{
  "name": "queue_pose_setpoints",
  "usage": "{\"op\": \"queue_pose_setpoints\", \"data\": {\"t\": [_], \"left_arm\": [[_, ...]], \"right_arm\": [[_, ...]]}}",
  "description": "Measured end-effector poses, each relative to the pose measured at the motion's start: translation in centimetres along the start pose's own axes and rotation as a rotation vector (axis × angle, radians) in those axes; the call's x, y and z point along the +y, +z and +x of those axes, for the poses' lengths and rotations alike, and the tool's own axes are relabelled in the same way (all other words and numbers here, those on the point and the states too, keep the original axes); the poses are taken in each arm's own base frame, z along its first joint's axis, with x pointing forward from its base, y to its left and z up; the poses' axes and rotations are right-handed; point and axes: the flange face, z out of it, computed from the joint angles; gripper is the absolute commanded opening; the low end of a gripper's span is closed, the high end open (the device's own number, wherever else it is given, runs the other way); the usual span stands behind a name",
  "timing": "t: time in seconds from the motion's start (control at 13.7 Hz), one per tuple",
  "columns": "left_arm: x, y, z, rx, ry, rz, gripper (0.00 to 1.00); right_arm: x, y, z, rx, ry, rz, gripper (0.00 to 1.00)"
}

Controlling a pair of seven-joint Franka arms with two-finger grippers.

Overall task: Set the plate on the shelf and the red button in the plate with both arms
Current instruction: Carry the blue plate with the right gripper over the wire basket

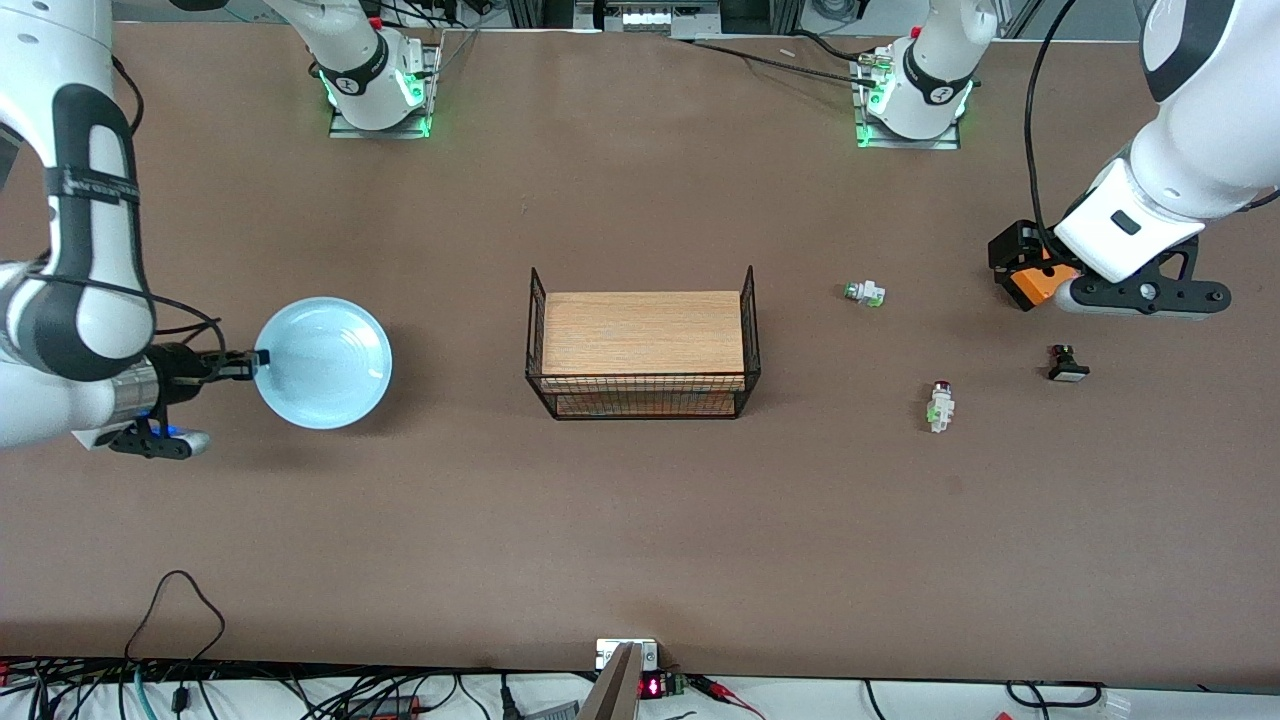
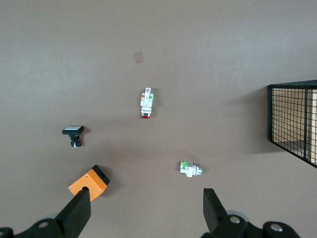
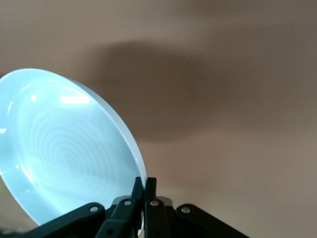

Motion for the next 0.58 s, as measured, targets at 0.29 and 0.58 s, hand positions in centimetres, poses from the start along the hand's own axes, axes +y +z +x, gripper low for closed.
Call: {"op": "queue_pose_setpoints", "data": {"t": [0.29, 0.58], "left_arm": [[0.0, 0.0, 0.0, 0.0, 0.0, 0.0, 1.0], [0.0, 0.0, 0.0, 0.0, 0.0, 0.0, 1.0]], "right_arm": [[-4.6, -4.9, -4.2, -0.056, 0.1, -0.027, 0.0], [-12.9, -8.1, -9.6, -0.023, 0.119, -0.081, 0.0]]}}
